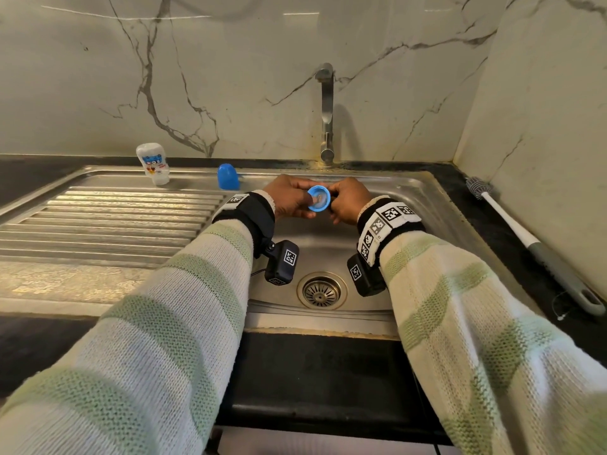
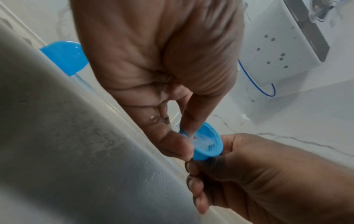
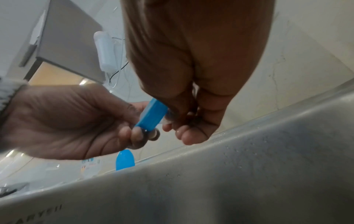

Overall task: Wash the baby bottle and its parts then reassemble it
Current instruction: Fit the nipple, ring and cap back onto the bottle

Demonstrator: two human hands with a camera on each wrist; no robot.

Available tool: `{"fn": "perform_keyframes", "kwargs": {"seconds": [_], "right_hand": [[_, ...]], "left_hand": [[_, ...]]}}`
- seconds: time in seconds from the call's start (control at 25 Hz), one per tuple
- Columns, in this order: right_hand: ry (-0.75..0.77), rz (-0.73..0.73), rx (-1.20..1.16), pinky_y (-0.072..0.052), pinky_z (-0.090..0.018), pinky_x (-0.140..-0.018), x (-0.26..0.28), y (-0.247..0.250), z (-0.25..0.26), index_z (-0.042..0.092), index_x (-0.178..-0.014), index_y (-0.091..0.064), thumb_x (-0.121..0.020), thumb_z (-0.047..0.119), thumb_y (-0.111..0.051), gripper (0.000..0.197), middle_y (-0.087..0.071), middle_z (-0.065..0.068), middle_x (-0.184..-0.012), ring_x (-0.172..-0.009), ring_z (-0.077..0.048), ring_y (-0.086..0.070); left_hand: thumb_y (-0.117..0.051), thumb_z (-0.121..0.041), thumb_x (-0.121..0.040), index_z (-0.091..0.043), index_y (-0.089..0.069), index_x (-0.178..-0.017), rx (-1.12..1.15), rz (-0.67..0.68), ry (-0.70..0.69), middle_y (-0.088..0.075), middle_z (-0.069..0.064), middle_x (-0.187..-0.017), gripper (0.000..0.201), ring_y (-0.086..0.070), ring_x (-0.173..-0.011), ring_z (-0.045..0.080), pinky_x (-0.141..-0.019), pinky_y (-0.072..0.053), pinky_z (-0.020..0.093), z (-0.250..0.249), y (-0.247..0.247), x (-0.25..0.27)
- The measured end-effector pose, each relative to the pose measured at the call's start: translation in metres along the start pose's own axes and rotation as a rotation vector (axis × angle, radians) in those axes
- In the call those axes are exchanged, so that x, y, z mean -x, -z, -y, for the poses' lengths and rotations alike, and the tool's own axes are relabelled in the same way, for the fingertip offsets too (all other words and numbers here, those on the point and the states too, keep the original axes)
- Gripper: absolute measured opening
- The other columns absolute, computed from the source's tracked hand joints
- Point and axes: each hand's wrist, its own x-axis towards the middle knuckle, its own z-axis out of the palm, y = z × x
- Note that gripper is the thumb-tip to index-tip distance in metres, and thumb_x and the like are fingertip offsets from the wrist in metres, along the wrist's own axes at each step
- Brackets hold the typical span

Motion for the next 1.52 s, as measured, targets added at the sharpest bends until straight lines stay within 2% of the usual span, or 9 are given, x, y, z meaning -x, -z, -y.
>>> {"fn": "perform_keyframes", "kwargs": {"seconds": [0.16,0.32,0.48,0.64,0.76,1.04,1.36,1.44,1.52], "right_hand": [[0.09,-0.006,0.217,-0.056,-0.037,-0.075,-0.005,0.0,0.003,0.007,-0.099,-0.075,-0.09,0.021,-0.066,0.018,-0.073,-0.009,-0.09,-0.079,-0.023,-0.067],[0.058,-0.025,0.313,-0.05,-0.033,-0.068,-0.01,-0.003,0.006,0.001,-0.089,-0.071,-0.09,0.02,-0.062,0.021,-0.069,-0.014,-0.086,-0.074,-0.027,-0.062],[0.107,-0.102,0.278,-0.057,-0.037,-0.077,-0.015,-0.001,0.008,0.011,-0.095,-0.074,-0.087,0.025,-0.065,0.018,-0.072,-0.008,-0.09,-0.079,-0.025,-0.066],[0.132,-0.206,0.159,-0.056,-0.039,-0.076,-0.015,-0.002,0.008,0.01,-0.091,-0.074,-0.083,0.022,-0.07,0.015,-0.072,-0.01,-0.087,-0.081,-0.028,-0.067],[0.148,-0.209,0.154,-0.056,-0.037,-0.073,-0.013,-0.002,0.006,0.008,-0.086,-0.072,-0.08,0.02,-0.073,0.014,-0.071,-0.011,-0.083,-0.079,-0.029,-0.066],[0.229,-0.088,0.266,-0.055,-0.037,-0.081,-0.005,0.002,0.012,0.008,-0.099,-0.076,-0.087,0.022,-0.069,0.019,-0.073,-0.011,-0.093,-0.084,-0.026,-0.067],[0.245,-0.031,0.462,-0.053,-0.036,-0.084,-0.001,0.003,0.02,0.007,-0.105,-0.073,-0.092,0.018,-0.062,0.02,-0.072,-0.011,-0.098,-0.087,-0.027,-0.065],[0.25,-0.064,0.405,-0.053,-0.035,-0.083,-0.005,0.002,0.018,0.008,-0.103,-0.073,-0.09,0.016,-0.062,0.019,-0.071,-0.009,-0.096,-0.087,-0.027,-0.065],[0.232,-0.165,0.249,-0.055,-0.039,-0.079,-0.009,-0.001,0.012,0.009,-0.095,-0.073,-0.083,0.013,-0.064,0.016,-0.071,-0.009,-0.091,-0.083,-0.028,-0.065]], "left_hand": [[-0.065,0.002,-0.089,-0.009,-0.068,-0.122,-0.199,-0.019,-0.012,-0.072,0.014,-0.099,0.035,-0.067,-0.062,0.013,-0.065,-0.061,0.023,-0.006,0.0,-0.002],[-0.065,0.0,-0.087,-0.013,-0.072,-0.117,-0.351,-0.012,-0.07,-0.074,0.011,-0.092,0.033,-0.068,-0.063,0.013,-0.064,-0.06,0.023,-0.009,0.001,-0.004],[-0.068,0.0,-0.088,-0.005,-0.069,-0.118,0.021,-0.066,-0.063,-0.072,0.015,-0.104,0.03,-0.071,-0.088,0.024,-0.075,-0.062,0.032,-0.001,-0.004,-0.005],[-0.063,0.0,-0.091,0.007,-0.061,-0.12,0.405,-0.048,-0.013,-0.07,0.016,-0.102,0.029,-0.07,-0.088,0.021,-0.076,-0.06,0.026,0.0,-0.008,-0.001],[-0.058,0.004,-0.093,0.005,-0.059,-0.123,0.416,-0.049,0.0,-0.069,0.012,-0.098,0.03,-0.068,-0.085,0.018,-0.071,-0.06,0.022,-0.002,-0.007,0.001],[-0.062,0.007,-0.09,0.004,-0.065,-0.119,0.16,-0.042,0.068,-0.07,0.013,-0.094,0.029,-0.067,-0.076,0.018,-0.064,-0.06,0.022,-0.01,0.003,0.001],[-0.069,0.003,-0.086,-0.002,-0.072,-0.11,-0.078,-0.073,0.045,-0.071,0.013,-0.09,0.025,-0.067,-0.069,0.016,-0.07,-0.061,0.027,-0.011,0.005,0.001],[-0.068,0.002,-0.087,-0.003,-0.071,-0.111,-0.028,-0.112,0.005,-0.07,0.011,-0.087,0.024,-0.066,-0.065,0.014,-0.064,-0.061,0.025,-0.011,0.002,0.002],[-0.067,0.0,-0.089,0.001,-0.067,-0.115,0.219,-0.108,0.005,-0.071,0.016,-0.096,0.026,-0.07,-0.072,0.018,-0.064,-0.06,0.026,-0.008,0.0,0.002]]}}
